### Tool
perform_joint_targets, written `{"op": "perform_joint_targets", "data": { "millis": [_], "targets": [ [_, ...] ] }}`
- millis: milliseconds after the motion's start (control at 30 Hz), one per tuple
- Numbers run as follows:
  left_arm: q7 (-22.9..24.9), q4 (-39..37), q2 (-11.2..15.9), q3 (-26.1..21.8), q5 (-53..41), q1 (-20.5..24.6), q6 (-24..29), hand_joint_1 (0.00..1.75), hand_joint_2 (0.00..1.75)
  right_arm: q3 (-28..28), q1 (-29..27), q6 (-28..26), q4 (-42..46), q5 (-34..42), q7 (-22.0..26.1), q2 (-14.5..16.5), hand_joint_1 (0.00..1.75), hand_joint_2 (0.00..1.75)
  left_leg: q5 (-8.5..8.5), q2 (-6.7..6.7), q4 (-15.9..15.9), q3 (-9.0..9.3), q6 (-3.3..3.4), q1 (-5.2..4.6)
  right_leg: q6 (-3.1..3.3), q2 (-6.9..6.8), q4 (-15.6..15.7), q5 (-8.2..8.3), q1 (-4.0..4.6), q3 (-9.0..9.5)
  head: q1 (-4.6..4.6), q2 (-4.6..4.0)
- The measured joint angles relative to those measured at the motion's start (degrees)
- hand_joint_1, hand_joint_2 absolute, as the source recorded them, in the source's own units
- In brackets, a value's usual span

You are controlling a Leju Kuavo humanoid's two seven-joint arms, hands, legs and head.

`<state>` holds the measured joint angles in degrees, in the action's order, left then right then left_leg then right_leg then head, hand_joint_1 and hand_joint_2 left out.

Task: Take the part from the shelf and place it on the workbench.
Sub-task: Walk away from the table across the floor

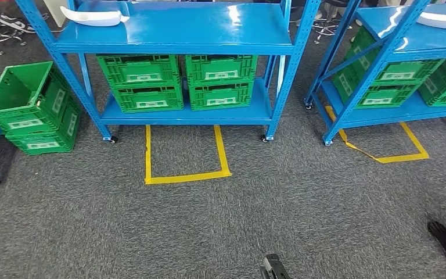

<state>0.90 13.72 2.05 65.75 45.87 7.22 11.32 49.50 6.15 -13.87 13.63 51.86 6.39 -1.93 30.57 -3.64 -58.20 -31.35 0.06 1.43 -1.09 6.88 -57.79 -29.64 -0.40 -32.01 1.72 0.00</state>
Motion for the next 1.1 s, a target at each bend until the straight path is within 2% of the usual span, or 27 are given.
{"op": "perform_joint_targets", "data": {
  "millis": [33, 100, 133, 167, 200, 233, 267, 300, 333, 367, 400, 467, 500, 533, 567, 600, 633, 667, 700, 733, 767, 800, 833, 867, 933, 1033, 1100],
  "targets": [
    [-0.15, 0.0, -0.11, 0.0, -0.01, 0.02, -0.01, 0.0, 0.0, 0.03, 0.01, -0.03, -0.02, -0.01, -0.01, -0.07, 0.0, 0.0, -0.01, 1.01, 0.27, 0.26, 0.32, 0.06, -0.31, -1.48, -1.37, -0.85, 0.07, -0.64, 0.43, 0.0],
    [-0.34, -0.01, -0.26, 0.0, -0.03, -0.03, -0.02, 0.0, 0.0, 0.09, 0.27, -0.05, -0.02, -0.04, -0.01, -0.1, 0.0, 0.0, 0.24, 3.27, 0.49, 0.67, 0.85, -0.1, -0.94, -5.28, -7.68, -4.11, 0.1, -3.83, 1.42, 0.0],
    [-0.37, -0.03, -0.31, 0.0, -0.03, -0.09, -0.02, 0.0, 0.0, 0.1, 0.42, -0.05, -0.02, -0.08, -0.01, -0.09, 0.0, 0.0, 0.42, 4.45, 0.49, 0.75, 1.01, -0.24, -1.2, -6.23, -11.72, -5.79, -0.01, -5.98, 1.77, 0.0],
    [-0.33, -0.05, -0.3, 0.0, -0.04, -0.14, -0.02, 0.0, 0.0, 0.11, 0.46, -0.05, -0.02, -0.12, -0.01, -0.09, 0.0, 0.0, 0.6, 5.54, 0.48, 0.82, 1.08, -0.36, -1.35, -6.64, -14.82, -6.71, -0.1, -7.68, 1.88, 0.0],
    [-0.26, -0.07, -0.29, 0.0, -0.04, -0.13, -0.03, 0.0, 0.0, 0.13, 0.38, -0.06, -0.02, -0.15, -0.01, -0.08, 0.0, 0.0, 0.79, 6.49, 0.48, 0.94, 1.06, -0.44, -1.38, -6.83, -16.02, -6.5, -0.13, -8.41, 1.95, 0.0],
    [-0.19, -0.07, -0.29, 0.0, -0.04, -0.08, -0.03, 0.0, 0.0, 0.15, 0.22, -0.08, -0.02, -0.17, -0.01, -0.08, 0.0, 0.0, 0.97, 7.23, 0.47, 1.14, 1.01, -0.5, -1.29, -6.98, -14.95, -5.18, -0.13, -7.94, 2.06, 0.0],
    [-0.13, -0.07, -0.31, 0.0, -0.04, 0.01, -0.07, 0.0, 0.0, 0.17, 0.07, -0.1, -0.03, -0.19, -0.01, -0.08, 0.0, 0.0, 1.18, 7.86, 0.48, 1.44, 0.91, -0.55, -1.04, -7.32, -11.71, -3.01, -0.08, -6.31, 2.23, 0.0],
    [-0.09, -0.05, -0.35, 0.0, -0.06, 0.1, -0.11, 0.0, 0.0, 0.19, -0.01, -0.13, -0.03, -0.2, -0.01, -0.11, 0.0, 0.0, 1.4, 8.41, 0.51, 1.74, 0.78, -0.58, -0.63, -8.26, -7.57, -1.03, 0.12, -4.17, 2.41, 0.0],
    [-0.09, -0.03, -0.4, 0.0, -0.07, 0.19, -0.16, 0.0, 0.0, 0.21, 0.03, -0.15, -0.03, -0.22, -0.01, -0.15, 0.0, 0.0, 1.61, 8.87, 0.52, 1.98, 0.56, -0.69, -0.16, -9.27, -3.86, 0.26, 0.42, -2.22, 2.57, 0.0],
    [-0.07, -0.02, -0.44, 0.0, -0.08, 0.26, -0.22, 0.0, 0.0, 0.23, 0.14, -0.16, -0.03, -0.25, -0.01, -0.2, 0.0, 0.0, 1.77, 9.27, 0.56, 2.16, 0.32, -0.78, 0.26, -10.13, -1.25, 0.92, 0.71, -0.88, 2.69, 0.0],
    [-0.04, -0.02, -0.47, 0.0, -0.08, 0.31, -0.25, 0.0, 0.0, 0.24, 0.22, -0.16, -0.03, -0.27, -0.01, -0.24, 0.0, 0.0, 1.89, 9.66, 0.6, 2.26, 0.04, -0.85, 0.59, -10.65, -0.12, 0.82, 0.98, -0.33, 2.69, 0.0],
    [0.05, -0.01, -0.49, 0.0, -0.08, 0.37, -0.31, 0.0, 0.0, 0.26, 0.15, -0.19, -0.04, -0.3, 0.01, -0.29, 0.0, 0.0, 2.07, 10.18, 0.82, 2.61, -0.52, -0.93, 1.08, -10.04, 0.25, 0.7, 1.03, -0.22, 2.65, 0.0],
    [0.08, -0.01, -0.49, 0.0, -0.08, 0.41, -0.32, 0.0, 0.0, 0.28, 0.01, -0.24, -0.06, -0.3, 0.06, -0.31, 0.0, 0.0, 2.41, 8.99, 0.67, 2.76, -0.83, -0.84, 1.35, -9.72, 0.61, 0.81, 0.88, 0.01, 2.55, 0.0],
    [0.11, 0.0, -0.48, 0.0, -0.08, 0.44, -0.33, 0.0, 0.0, 0.3, -0.04, -0.33, -0.09, -0.3, 0.12, -0.35, 0.0, 0.0, 3.21, 7.13, -0.3, 2.45, -1.06, -0.74, 1.64, -9.43, 1.01, 0.95, 0.7, 0.28, 2.4, 0.0],
    [0.14, 0.0, -0.46, 0.0, -0.06, 0.42, -0.33, 0.0, 0.0, 0.33, 0.03, -0.41, -0.11, -0.31, 0.19, -0.37, 0.0, 0.0, 4.52, 5.1, -2.44, 1.47, -1.27, -0.63, 1.92, -9.13, 1.39, 1.1, 0.52, 0.57, 2.11, 0.0],
    [0.19, -0.01, -0.41, 0.0, 0.03, 0.38, -0.33, 0.0, 0.0, 0.36, 0.17, -0.49, -0.12, -0.31, 0.25, -0.36, 0.0, 0.0, 6.18, 3.29, -5.82, -0.25, -1.36, -0.52, 2.11, -8.81, 1.56, 1.12, 0.48, 0.7, 1.64, 0.0],
    [0.29, -0.03, -0.36, 0.0, 0.19, 0.28, -0.32, 0.0, 0.0, 0.4, 0.34, -0.52, -0.13, -0.32, 0.28, -0.33, 0.0, 0.0, 7.8, 2.78, -9.79, -2.46, -1.42, -0.5, 2.29, -8.39, 1.57, 1.07, 0.51, 0.74, 1.22, 0.0],
    [0.46, -0.05, -0.31, 0.0, 0.42, 0.16, -0.3, 0.0, 0.0, 0.46, 0.42, -0.51, -0.12, -0.33, 0.32, -0.27, 0.0, 0.0, 8.72, 2.91, -13.21, -4.54, -1.5, -0.5, 2.38, -7.95, 1.51, 0.95, 0.57, 0.81, 0.86, 0.0],
    [0.68, -0.07, -0.28, 0.0, 0.68, 0.05, -0.27, 0.0, 0.0, 0.52, 0.4, -0.49, -0.12, -0.36, 0.34, -0.22, 0.0, 0.0, 8.59, 3.16, -15.08, -5.95, -1.57, -0.5, 2.43, -7.54, 1.41, 0.8, 0.61, 0.94, 0.63, 0.0],
    [0.89, -0.08, -0.27, 0.0, 0.92, -0.04, -0.24, 0.0, 0.0, 0.58, 0.32, -0.45, -0.12, -0.38, 0.38, -0.19, 0.0, 0.0, 7.22, 3.4, -14.7, -6.3, -1.58, -0.48, 2.4, -7.17, 1.3, 0.59, 0.62, 1.15, 0.47, 0.0],
    [1.07, -0.09, -0.27, 0.0, 1.11, -0.07, -0.22, 0.0, 0.0, 0.62, 0.23, -0.38, -0.12, -0.4, 0.41, -0.18, 0.0, 0.0, 4.88, 3.57, -12.21, -5.6, -1.53, -0.45, 2.29, -6.86, 1.17, 0.32, 0.6, 1.44, 0.33, 0.0],
    [1.23, -0.1, -0.27, 0.0, 1.27, -0.06, -0.2, 0.0, 0.0, 0.64, 0.17, -0.28, -0.12, -0.43, 0.44, -0.14, 0.0, 0.0, 2.38, 3.61, -8.44, -4.21, -1.4, -0.42, 2.12, -6.63, 1.02, -0.01, 0.58, 1.72, 0.18, 0.0],
    [1.35, -0.1, -0.26, 0.0, 1.4, -0.03, -0.19, 0.0, 0.0, 0.64, 0.17, -0.17, -0.13, -0.43, 0.46, -0.1, 0.0, 0.0, 0.63, 3.52, -4.98, -2.77, -1.22, -0.45, 1.84, -6.44, 0.83, -0.35, 0.64, 1.93, -0.03, 0.0],
    [1.45, -0.1, -0.27, 0.0, 1.5, 0.01, -0.19, 0.0, 0.0, 0.66, 0.2, -0.05, -0.13, -0.43, 0.49, -0.05, 0.0, 0.0, -0.3, 3.41, -2.48, -1.69, -0.93, -0.5, 1.54, -6.28, 0.66, -0.6, 0.68, 2.0, -0.21, 0.0],
    [1.55, -0.11, -0.3, 0.0, 1.62, 0.0, -0.18, 0.0, 0.0, 0.7, 0.25, 0.1, -0.13, -0.44, 0.54, 0.0, 0.0, 0.0, -0.27, 3.26, -0.82, -0.96, -0.54, -0.62, 1.43, -6.11, 0.31, -0.99, 0.75, 1.93, -0.25, 0.0],
    [1.5, -0.14, -0.3, 0.0, 1.74, -0.11, -0.08, 0.0, 0.0, 0.97, 0.17, 0.18, -0.14, -0.45, 0.62, 0.01, 0.0, 0.0, -0.2, 3.26, -0.54, -0.84, -0.29, -0.84, 1.78, -6.09, 0.47, -0.99, 0.56, 2.02, 0.08, 0.0],
    [1.45, -0.15, -0.3, 0.0, 1.78, -0.06, 0.07, 0.0, 0.0, 1.22, 0.16, 0.27, -0.14, -0.49, 0.63, 0.04, 0.0, 0.0, -0.06, 3.3, -0.53, -0.74, -0.06, -0.97, 1.7, -6.08, 0.67, -1.01, 0.47, 2.22, 0.22, 0.0]
  ]
}}
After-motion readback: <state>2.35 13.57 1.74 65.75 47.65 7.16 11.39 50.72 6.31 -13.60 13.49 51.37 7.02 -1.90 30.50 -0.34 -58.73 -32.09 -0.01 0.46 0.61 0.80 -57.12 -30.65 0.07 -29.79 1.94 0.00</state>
